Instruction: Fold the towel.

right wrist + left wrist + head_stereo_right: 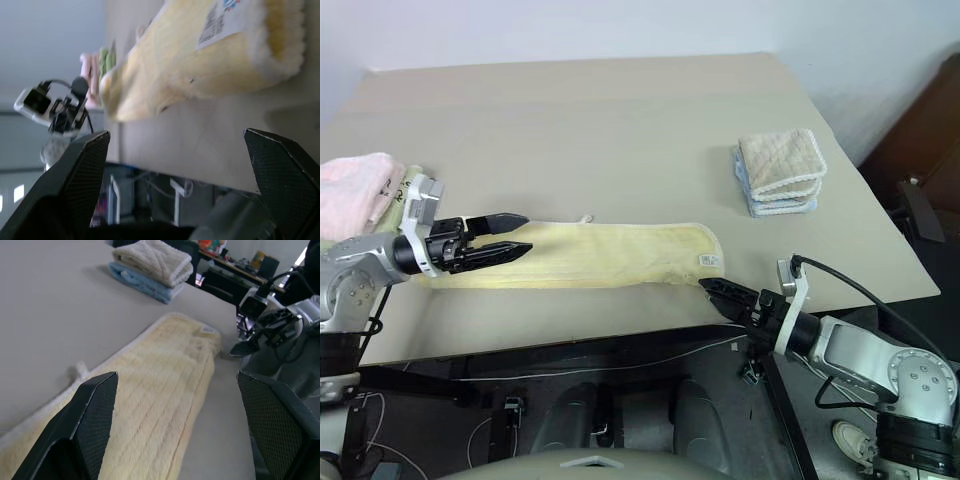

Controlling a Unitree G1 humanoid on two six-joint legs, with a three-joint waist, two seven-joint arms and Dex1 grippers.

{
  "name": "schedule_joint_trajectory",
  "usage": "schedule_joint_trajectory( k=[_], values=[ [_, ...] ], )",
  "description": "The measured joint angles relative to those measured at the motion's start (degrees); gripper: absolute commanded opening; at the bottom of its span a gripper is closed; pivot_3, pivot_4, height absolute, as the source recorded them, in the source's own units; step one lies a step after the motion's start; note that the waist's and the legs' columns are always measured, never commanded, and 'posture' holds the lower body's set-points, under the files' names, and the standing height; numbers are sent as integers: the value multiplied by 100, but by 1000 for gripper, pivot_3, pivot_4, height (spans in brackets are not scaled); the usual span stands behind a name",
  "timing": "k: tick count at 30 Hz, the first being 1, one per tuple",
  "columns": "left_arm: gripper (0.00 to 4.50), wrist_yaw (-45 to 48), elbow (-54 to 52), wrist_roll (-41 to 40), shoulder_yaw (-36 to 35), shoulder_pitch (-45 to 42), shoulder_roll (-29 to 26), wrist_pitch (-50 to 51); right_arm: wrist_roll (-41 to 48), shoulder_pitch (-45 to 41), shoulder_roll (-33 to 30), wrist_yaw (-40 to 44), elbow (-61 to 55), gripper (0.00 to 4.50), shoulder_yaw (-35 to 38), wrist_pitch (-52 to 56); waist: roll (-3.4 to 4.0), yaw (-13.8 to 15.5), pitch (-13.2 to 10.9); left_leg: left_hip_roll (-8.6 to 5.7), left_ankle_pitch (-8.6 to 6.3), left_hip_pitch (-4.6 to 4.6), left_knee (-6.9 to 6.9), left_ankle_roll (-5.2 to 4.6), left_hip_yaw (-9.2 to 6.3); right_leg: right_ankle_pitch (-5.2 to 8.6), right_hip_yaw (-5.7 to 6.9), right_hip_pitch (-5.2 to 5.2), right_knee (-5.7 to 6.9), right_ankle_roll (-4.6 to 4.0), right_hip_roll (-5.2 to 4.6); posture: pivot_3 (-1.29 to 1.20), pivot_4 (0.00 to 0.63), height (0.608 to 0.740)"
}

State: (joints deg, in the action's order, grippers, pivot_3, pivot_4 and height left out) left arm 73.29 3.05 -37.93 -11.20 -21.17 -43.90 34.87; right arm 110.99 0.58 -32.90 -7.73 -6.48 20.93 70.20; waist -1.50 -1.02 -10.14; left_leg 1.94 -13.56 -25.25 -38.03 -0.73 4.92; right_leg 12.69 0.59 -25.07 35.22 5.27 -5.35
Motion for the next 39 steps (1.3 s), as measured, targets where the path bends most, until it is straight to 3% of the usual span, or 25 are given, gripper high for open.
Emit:
schedule_joint_trajectory(
  k=[12,17,26,27,39],
  values=[
    [3970,123,-446,315,541,266,-123,-189,70,-414,-14,-640,360,4500,-258,-885,0,25,0,3,0,-2,0,0,-2,1,-2,-1,-1,-1,1,0,150,740],
    [3990,93,-601,360,565,287,-118,-274,69,-490,-13,-677,329,3301,-364,-981,0,25,0,4,0,-4,0,0,-2,1,-2,-2,-5,-1,-1,0,150,740],
    [3990,-55,-648,429,604,303,-100,-292,69,-482,-45,-610,275,183,-450,-932,0,27,-1,4,0,-5,0,-1,-2,1,-2,-3,-6,-1,-2,0,150,740],
    [3990,-89,-683,428,607,303,-95,-274,68,-483,-45,-586,272,59,-446,-930,0,27,-1,4,-1,-5,0,-1,-2,1,-3,-3,-6,-1,-2,0,150,740],
    [3990,-365,-824,422,770,70,-68,-146,68,-205,-451,-172,340,59,90,-786,0,37,0,3,-1,-5,0,-2,-1,1,-2,-3,-7,-1,-1,0,150,740]
  ],
)
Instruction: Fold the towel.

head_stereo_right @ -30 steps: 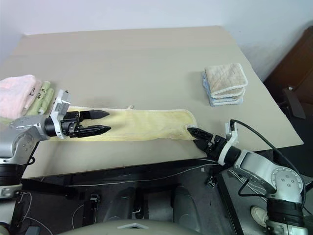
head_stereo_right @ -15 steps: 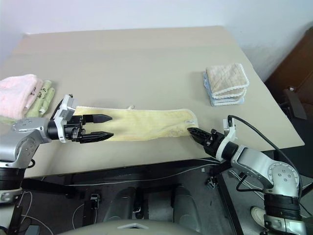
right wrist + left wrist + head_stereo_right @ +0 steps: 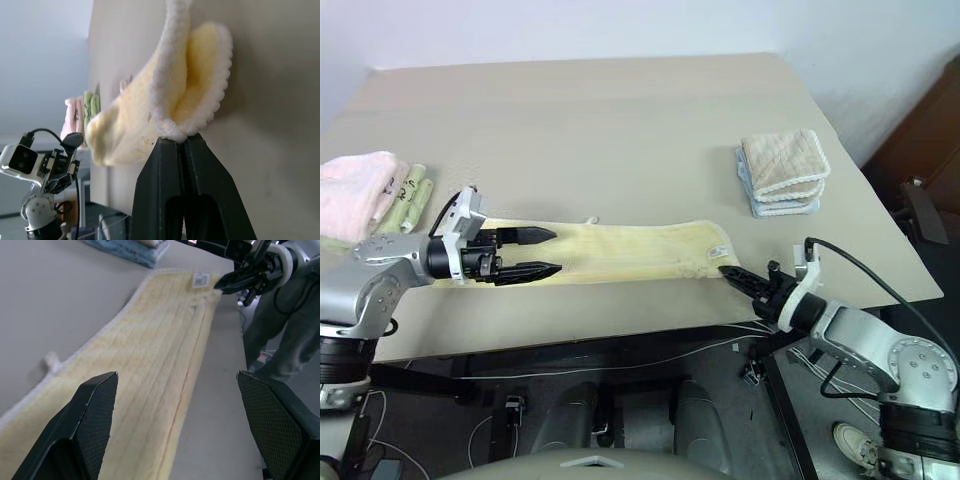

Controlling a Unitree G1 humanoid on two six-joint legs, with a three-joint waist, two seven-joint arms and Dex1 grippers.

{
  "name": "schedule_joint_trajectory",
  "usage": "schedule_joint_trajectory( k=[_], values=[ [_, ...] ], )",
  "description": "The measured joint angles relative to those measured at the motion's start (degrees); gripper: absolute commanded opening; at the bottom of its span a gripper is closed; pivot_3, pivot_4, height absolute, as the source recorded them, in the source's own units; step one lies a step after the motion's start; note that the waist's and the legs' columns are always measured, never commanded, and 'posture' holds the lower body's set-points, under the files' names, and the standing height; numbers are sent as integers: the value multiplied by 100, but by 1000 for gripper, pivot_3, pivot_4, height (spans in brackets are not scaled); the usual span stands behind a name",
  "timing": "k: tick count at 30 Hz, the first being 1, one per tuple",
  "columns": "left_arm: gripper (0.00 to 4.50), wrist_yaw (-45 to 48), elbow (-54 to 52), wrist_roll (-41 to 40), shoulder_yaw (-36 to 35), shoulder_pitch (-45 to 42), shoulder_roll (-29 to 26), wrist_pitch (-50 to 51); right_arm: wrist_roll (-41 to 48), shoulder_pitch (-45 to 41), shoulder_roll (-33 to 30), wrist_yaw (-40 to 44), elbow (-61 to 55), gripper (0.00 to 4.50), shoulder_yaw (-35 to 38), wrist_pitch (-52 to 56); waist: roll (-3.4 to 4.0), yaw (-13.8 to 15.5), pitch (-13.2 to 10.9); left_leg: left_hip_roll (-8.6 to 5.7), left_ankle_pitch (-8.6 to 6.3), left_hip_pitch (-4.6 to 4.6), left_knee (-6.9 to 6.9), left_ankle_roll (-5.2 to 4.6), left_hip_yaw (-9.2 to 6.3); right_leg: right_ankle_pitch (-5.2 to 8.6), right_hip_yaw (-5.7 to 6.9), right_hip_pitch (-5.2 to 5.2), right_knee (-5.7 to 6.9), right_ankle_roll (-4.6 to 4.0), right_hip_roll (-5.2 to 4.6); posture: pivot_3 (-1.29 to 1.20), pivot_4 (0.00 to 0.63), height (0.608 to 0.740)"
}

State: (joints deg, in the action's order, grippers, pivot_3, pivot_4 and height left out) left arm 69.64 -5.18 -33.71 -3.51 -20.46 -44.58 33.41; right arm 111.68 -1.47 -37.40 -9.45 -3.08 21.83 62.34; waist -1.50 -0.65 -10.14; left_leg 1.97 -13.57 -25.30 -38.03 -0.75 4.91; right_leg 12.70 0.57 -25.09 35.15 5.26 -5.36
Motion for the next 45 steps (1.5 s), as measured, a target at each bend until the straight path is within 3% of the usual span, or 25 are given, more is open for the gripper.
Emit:
schedule_joint_trajectory(
  k=[5,13,22,31,45],
  values=[
    [3990,38,108,38,12,5,15,-101,-19,39,-765,284,12,59,114,114,3,1,-1,-1,-1,0,-1,-1,1,0,0,0,0,0,0,0,150,740],
    [3990,154,442,203,35,11,17,-433,-263,-789,-1166,848,-595,59,-170,114,3,0,-2,5,-1,-2,-1,-1,1,0,-1,-4,-1,1,8,0,150,740],
    [3990,163,501,273,31,66,10,-589,-1257,-2030,-1368,1851,-1250,59,-1356,477,3,1,-2,3,-1,-5,-1,-3,2,0,-1,-9,-4,0,1,0,150,740],
    [3990,143,496,330,19,146,-19,-678,-3341,-2832,-607,2898,-1231,59,-2812,559,3,-8,-2,2,-2,-12,0,-3,3,0,0,-18,-2,0,-4,0,150,740],
    [3990,-97,-79,286,-24,355,-52,-453,-5657,-3657,771,4000,-885,59,-3999,156,4,-21,-3,0,-2,-12,0,-3,6,0,1,-21,5,1,-3,0,150,740]
  ],
)
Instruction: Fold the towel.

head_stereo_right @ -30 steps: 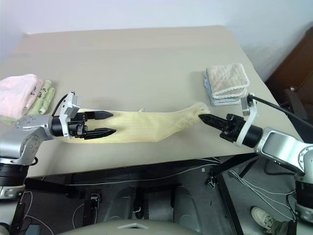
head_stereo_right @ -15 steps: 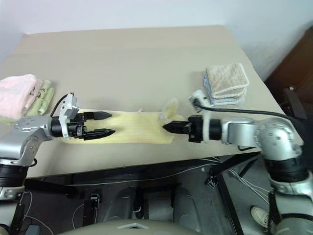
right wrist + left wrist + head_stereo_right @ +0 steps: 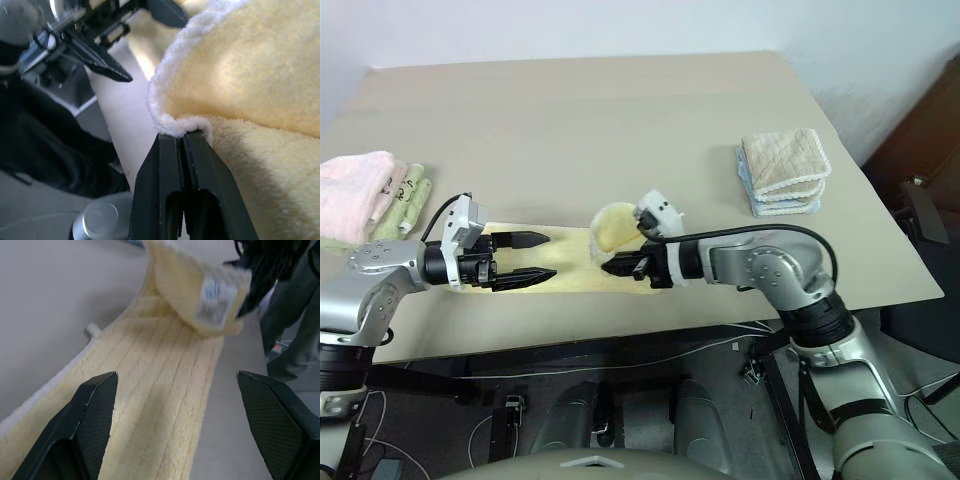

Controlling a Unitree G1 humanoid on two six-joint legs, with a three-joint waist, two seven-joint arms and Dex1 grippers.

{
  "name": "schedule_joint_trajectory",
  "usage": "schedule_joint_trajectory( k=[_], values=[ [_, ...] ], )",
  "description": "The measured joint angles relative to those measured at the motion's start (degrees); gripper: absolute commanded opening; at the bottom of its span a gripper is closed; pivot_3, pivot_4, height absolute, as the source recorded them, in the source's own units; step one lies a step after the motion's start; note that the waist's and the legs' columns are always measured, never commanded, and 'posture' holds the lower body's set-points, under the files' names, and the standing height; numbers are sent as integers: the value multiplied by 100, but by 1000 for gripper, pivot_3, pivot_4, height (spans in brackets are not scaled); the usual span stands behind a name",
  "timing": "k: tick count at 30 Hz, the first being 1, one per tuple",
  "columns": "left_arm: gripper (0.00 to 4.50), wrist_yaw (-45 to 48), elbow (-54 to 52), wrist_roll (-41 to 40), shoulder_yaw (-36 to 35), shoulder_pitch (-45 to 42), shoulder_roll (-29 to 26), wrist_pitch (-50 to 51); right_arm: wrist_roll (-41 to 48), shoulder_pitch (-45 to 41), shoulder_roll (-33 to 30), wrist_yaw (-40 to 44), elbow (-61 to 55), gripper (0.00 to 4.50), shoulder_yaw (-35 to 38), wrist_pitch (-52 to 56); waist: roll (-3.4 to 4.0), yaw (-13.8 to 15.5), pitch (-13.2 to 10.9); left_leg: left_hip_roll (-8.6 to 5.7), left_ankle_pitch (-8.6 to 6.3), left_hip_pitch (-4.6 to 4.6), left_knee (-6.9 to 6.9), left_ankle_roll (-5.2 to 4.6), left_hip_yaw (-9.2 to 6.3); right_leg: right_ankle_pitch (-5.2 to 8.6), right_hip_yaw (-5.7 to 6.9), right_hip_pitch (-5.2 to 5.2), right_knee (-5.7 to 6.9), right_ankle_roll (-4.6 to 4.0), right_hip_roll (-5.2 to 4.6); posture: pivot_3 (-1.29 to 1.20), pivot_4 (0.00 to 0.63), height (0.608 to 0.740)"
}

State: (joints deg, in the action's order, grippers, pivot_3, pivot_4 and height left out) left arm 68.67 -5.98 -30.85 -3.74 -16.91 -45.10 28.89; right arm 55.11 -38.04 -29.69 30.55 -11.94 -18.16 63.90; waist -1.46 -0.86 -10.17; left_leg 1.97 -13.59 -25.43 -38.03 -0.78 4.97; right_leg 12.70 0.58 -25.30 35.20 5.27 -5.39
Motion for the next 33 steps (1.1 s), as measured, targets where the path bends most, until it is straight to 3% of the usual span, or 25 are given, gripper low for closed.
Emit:
schedule_joint_trajectory(
  k=[4,8,11,22,29,33],
  values=[
    [3990,-73,-132,-66,-27,102,-46,143,-868,28,14,380,10,59,-540,-436,0,4,0,-1,0,0,0,0,0,0,2,-1,1,0,1,0,150,740],
    [3990,-135,-180,-114,-144,112,-106,217,-1445,146,101,622,41,59,-587,-972,0,0,0,-2,0,0,0,0,1,0,2,0,1,1,2,0,150,740],
    [3990,-176,-276,-134,-170,174,-129,250,-1540,174,208,766,86,620,-485,-1028,0,0,0,-1,0,1,0,1,1,0,2,0,2,1,3,0,150,740],
    [3990,-167,-223,-162,-168,176,-140,302,-1604,302,124,1361,-100,4363,-305,-809,0,1,0,-1,0,3,0,1,1,0,2,0,3,0,2,0,150,740],
    [3990,-135,-192,-160,-181,176,-189,286,-685,485,-472,1431,-600,4455,1081,77,1,16,-1,-8,-3,2,0,0,1,0,3,1,0,0,-12,0,150,740],
    [3990,-134,-122,-127,-146,44,-171,270,-503,801,-731,1431,-811,4455,1297,341,1,9,-1,-4,-3,3,4,1,-1,1,3,-1,1,-2,-11,0,150,740]
  ],
)
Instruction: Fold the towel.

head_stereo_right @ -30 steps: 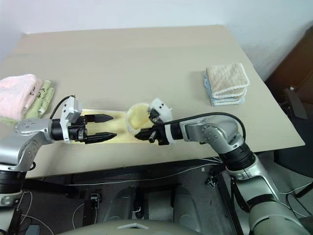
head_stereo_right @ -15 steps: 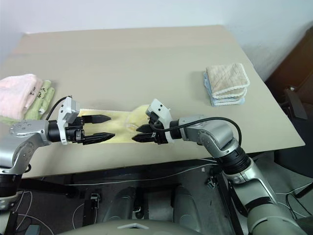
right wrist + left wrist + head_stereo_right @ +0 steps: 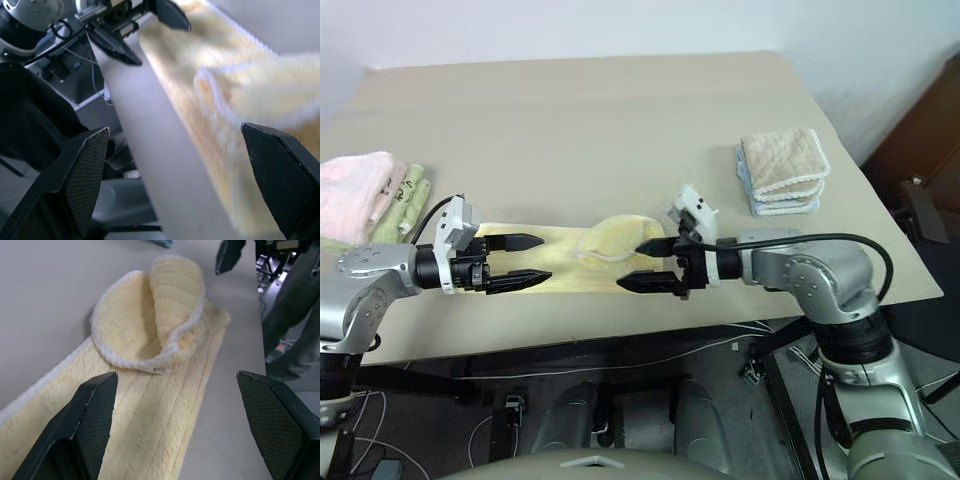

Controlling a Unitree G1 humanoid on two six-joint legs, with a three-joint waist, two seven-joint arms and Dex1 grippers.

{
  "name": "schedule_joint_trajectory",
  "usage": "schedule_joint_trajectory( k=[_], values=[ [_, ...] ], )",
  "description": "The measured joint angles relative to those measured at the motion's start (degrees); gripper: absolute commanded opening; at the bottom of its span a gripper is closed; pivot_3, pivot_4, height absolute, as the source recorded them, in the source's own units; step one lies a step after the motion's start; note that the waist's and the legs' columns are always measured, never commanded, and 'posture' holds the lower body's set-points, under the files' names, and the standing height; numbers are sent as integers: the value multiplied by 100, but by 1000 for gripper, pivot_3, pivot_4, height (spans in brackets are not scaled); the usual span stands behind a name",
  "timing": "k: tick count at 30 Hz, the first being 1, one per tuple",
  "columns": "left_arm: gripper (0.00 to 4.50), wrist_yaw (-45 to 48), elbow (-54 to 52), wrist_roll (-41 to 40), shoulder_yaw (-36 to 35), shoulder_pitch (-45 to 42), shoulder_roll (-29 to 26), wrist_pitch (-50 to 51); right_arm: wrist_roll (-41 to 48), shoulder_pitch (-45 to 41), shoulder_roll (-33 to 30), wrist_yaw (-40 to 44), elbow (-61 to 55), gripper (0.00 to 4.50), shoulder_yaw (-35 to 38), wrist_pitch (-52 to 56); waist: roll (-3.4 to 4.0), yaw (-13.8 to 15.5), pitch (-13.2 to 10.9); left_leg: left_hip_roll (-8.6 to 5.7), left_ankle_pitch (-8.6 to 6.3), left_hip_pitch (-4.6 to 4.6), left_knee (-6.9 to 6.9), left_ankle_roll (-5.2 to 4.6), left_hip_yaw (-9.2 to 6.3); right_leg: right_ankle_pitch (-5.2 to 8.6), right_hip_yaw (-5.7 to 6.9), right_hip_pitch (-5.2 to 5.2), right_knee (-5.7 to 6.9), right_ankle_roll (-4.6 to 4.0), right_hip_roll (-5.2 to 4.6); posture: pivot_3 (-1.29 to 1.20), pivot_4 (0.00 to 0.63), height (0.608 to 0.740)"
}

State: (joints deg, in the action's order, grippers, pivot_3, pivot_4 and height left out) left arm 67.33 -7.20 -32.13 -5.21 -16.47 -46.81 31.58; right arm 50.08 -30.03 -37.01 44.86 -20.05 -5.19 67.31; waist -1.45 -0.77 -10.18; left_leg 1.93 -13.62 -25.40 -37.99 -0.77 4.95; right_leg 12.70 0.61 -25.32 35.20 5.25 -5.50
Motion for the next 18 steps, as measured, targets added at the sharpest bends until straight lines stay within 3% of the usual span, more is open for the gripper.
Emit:
schedule_joint_trajectory(
  k=[9,18],
  values=[
    [3990,566,1014,246,530,-931,415,-467,-617,-42,269,-389,468,4455,-229,-88,-1,-13,1,-4,0,-1,-2,-4,6,-1,-1,0,-1,1,7,0,150,740],
    [3990,1354,2047,713,1074,-1081,699,-1108,-990,-277,704,-553,790,4455,-446,-201,-1,12,1,-4,0,-2,-6,-6,5,-1,0,3,1,2,9,0,150,740]
  ],
)
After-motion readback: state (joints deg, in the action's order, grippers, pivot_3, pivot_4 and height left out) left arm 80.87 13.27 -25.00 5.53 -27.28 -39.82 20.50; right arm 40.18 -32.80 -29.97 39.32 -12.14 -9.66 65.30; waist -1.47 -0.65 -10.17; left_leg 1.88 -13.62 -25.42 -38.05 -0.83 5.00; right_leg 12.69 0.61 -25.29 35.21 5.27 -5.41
